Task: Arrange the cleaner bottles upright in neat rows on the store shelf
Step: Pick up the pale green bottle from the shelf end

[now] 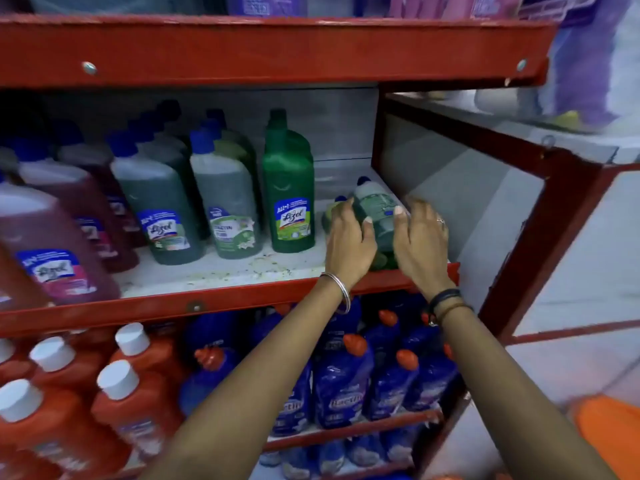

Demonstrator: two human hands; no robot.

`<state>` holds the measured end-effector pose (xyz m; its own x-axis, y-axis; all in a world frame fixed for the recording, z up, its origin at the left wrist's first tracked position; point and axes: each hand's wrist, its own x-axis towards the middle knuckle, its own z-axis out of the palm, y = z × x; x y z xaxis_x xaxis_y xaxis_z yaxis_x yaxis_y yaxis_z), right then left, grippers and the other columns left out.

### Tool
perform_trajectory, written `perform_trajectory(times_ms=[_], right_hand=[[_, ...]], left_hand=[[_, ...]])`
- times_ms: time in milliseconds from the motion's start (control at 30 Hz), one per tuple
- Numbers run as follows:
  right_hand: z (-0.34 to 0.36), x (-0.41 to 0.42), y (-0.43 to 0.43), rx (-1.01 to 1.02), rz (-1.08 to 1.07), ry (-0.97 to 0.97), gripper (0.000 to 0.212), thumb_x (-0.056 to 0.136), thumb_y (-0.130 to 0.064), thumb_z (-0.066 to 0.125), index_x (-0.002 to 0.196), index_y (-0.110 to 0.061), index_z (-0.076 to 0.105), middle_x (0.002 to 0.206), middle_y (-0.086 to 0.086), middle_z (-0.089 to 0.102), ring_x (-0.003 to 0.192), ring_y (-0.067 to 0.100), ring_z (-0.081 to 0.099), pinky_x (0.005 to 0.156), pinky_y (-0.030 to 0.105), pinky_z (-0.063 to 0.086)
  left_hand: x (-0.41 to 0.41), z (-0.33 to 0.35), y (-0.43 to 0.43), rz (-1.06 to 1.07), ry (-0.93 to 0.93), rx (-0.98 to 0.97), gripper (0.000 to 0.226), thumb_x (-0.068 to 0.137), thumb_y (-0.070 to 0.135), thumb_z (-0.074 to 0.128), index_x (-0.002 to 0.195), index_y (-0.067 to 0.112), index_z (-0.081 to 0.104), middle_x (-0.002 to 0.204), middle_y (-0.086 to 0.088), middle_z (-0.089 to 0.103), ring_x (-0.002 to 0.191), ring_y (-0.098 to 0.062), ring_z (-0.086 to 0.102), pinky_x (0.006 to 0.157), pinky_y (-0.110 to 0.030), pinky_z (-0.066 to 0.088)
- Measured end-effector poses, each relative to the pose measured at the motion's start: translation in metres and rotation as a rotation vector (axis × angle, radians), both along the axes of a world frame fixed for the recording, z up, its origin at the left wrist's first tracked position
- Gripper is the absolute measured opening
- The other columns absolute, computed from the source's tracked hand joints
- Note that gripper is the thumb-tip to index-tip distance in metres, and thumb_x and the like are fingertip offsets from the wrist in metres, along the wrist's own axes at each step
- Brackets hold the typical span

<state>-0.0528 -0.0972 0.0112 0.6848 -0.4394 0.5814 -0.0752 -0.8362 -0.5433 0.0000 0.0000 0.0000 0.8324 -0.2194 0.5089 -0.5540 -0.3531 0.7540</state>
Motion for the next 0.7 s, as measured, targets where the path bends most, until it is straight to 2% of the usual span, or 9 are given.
perform_trajectory(times_ms=[100, 167, 233, 333, 400, 500, 533, 600, 700], right_hand=[[0.002, 0.021, -0.016, 0.118, 0.018, 0.076, 0.047, 0.093, -0.031, 0.035, 0.118, 0.005, 0.052, 0.120, 0.028, 0.057, 0.111, 0.040, 0.052, 0.096, 0.043, 0.039], [0.009, 0.035, -0.028, 0.291, 0.051, 0.224, 0.043, 0.091, -0.029, 0.039, 0.105, 0.007, 0.058, 0.112, 0.029, 0.062, 0.101, 0.039, 0.057, 0.081, 0.036, 0.043], [0.020, 0.048, -0.038, 0.389, 0.076, 0.362, 0.041, 0.090, -0.029, 0.042, 0.106, 0.004, 0.060, 0.112, 0.024, 0.064, 0.097, 0.035, 0.060, 0.071, 0.031, 0.041], [0.035, 0.066, -0.046, 0.537, 0.154, 0.414, 0.042, 0.089, -0.037, 0.050, 0.107, 0.000, 0.060, 0.104, 0.017, 0.067, 0.083, 0.028, 0.061, 0.066, 0.030, 0.048], [0.040, 0.072, -0.043, 0.612, 0.196, 0.446, 0.045, 0.087, -0.043, 0.056, 0.105, -0.002, 0.058, 0.093, 0.012, 0.065, 0.077, 0.025, 0.061, 0.063, 0.030, 0.050], [0.034, 0.080, -0.038, 0.845, 0.246, 0.409, 0.059, 0.082, -0.044, 0.063, 0.120, 0.000, 0.051, 0.104, 0.014, 0.065, 0.083, 0.027, 0.067, 0.069, 0.037, 0.058], [0.031, 0.079, -0.034, 0.913, 0.268, 0.371, 0.059, 0.083, -0.041, 0.063, 0.122, 0.000, 0.049, 0.103, 0.015, 0.066, 0.078, 0.025, 0.067, 0.063, 0.033, 0.059], [0.028, 0.071, -0.027, 0.997, 0.334, 0.267, 0.051, 0.085, -0.035, 0.064, 0.119, 0.001, 0.051, 0.091, 0.012, 0.066, 0.060, 0.017, 0.067, 0.043, 0.022, 0.053], [0.028, 0.050, -0.013, 1.078, 0.453, 0.161, 0.032, 0.086, -0.030, 0.062, 0.105, -0.004, 0.060, 0.079, 0.008, 0.070, 0.052, 0.011, 0.069, 0.044, 0.021, 0.053]], left_hand=[[0.018, -0.001, -0.017, 0.070, 0.166, 0.108, 0.052, 0.088, 0.036, 0.033, 0.128, 0.004, 0.038, 0.124, -0.020, 0.055, 0.117, -0.036, 0.047, 0.100, -0.043, 0.039], [0.026, -0.001, -0.023, 0.077, 0.296, 0.154, 0.049, 0.092, 0.035, 0.034, 0.132, 0.007, 0.033, 0.124, -0.020, 0.058, 0.116, -0.036, 0.050, 0.102, -0.045, 0.038], [0.030, 0.000, -0.028, 0.071, 0.342, 0.125, 0.047, 0.092, 0.032, 0.036, 0.132, 0.007, 0.034, 0.128, -0.017, 0.056, 0.116, -0.035, 0.051, 0.102, -0.046, 0.039], [0.035, 0.014, -0.033, 0.080, 0.550, -0.075, 0.051, 0.074, 0.028, 0.042, 0.123, 0.011, 0.041, 0.123, -0.013, 0.058, 0.107, -0.032, 0.057, 0.095, -0.045, 0.048], [0.039, 0.024, -0.035, 0.058, 0.702, -0.293, 0.037, 0.075, 0.022, 0.043, 0.109, 0.008, 0.049, 0.112, -0.015, 0.063, 0.096, -0.032, 0.062, 0.086, -0.042, 0.054], [0.050, 0.030, -0.026, -0.001, 0.856, -0.495, 0.029, 0.090, 0.012, 0.038, 0.110, 0.004, 0.059, 0.109, -0.019, 0.067, 0.085, -0.031, 0.067, 0.061, -0.034, 0.057], [0.048, 0.031, -0.020, -0.036, 0.858, -0.528, 0.028, 0.090, 0.008, 0.038, 0.109, 0.005, 0.060, 0.110, -0.020, 0.067, 0.080, -0.030, 0.066, 0.054, -0.031, 0.057], [0.040, 0.031, -0.012, -0.117, 0.829, -0.591, 0.026, 0.088, -0.001, 0.040, 0.107, 0.007, 0.057, 0.110, -0.019, 0.064, 0.078, -0.025, 0.063, 0.056, -0.031, 0.056], [0.021, 0.034, 0.004, -0.244, 0.811, -0.666, 0.035, 0.087, -0.002, 0.048, 0.120, 0.007, 0.049, 0.111, -0.016, 0.062, 0.082, -0.024, 0.064, 0.066, -0.034, 0.057]])
